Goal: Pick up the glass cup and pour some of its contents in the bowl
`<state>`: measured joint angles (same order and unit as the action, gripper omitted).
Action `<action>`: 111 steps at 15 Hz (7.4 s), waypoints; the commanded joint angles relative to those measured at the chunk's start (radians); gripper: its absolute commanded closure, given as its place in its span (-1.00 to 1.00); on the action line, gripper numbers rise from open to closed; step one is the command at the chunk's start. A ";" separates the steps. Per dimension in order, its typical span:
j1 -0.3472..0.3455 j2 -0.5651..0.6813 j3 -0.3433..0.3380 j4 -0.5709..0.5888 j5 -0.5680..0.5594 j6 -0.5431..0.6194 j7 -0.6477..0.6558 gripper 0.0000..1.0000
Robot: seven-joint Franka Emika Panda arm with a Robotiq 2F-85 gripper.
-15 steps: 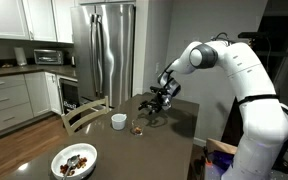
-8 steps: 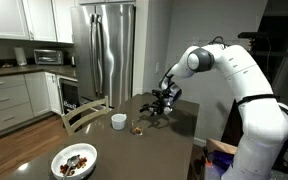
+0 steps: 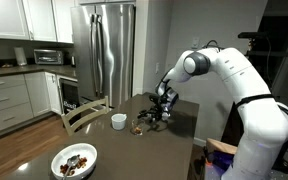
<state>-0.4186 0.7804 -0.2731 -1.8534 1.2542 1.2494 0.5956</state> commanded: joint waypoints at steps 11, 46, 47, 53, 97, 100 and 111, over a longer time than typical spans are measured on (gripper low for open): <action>0.072 -0.005 -0.005 -0.009 0.006 -0.005 -0.016 -1.00; 0.108 0.020 0.026 -0.012 0.012 -0.017 -0.153 -0.17; 0.109 0.020 0.024 -0.011 0.010 -0.017 -0.139 -0.17; 0.114 0.001 0.018 -0.009 0.007 -0.018 -0.101 -0.17; 0.375 -0.173 0.128 0.091 -0.134 0.228 -0.069 -0.17; 0.376 -0.166 0.144 0.107 -0.118 0.281 -0.059 -0.17; 0.377 -0.170 0.169 0.099 -0.105 0.337 -0.076 -0.17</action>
<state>-0.0448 0.6211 -0.1171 -1.7494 1.1312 1.5570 0.5359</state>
